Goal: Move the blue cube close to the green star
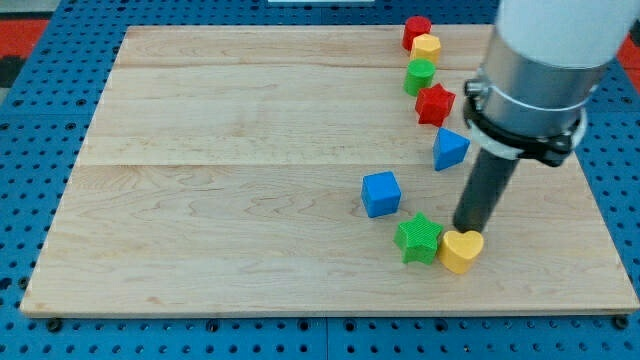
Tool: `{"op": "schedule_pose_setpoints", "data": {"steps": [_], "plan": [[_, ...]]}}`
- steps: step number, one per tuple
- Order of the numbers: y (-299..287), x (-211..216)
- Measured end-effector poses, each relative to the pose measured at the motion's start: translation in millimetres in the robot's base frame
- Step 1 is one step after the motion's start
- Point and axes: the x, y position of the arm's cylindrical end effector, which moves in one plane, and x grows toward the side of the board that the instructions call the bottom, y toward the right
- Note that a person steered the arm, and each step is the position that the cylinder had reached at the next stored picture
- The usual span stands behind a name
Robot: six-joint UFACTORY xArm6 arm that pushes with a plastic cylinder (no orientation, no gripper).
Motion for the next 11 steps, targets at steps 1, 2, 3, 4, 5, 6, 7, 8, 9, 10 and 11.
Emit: {"op": "schedule_pose_setpoints", "data": {"steps": [1,2,3,4,5,6,7,8,9,10,11], "plan": [[-0.5,-10.7],[-40.1,-26.4],[-65.7,-33.5],[-85.4,-55.4],[-132.0,-60.6],[-177.8,-66.2],[-239.6,-87.1],[-269.5,-72.0],[-249.3,-54.3],[-155.0,-49.6],[-145.9,-26.6]]}}
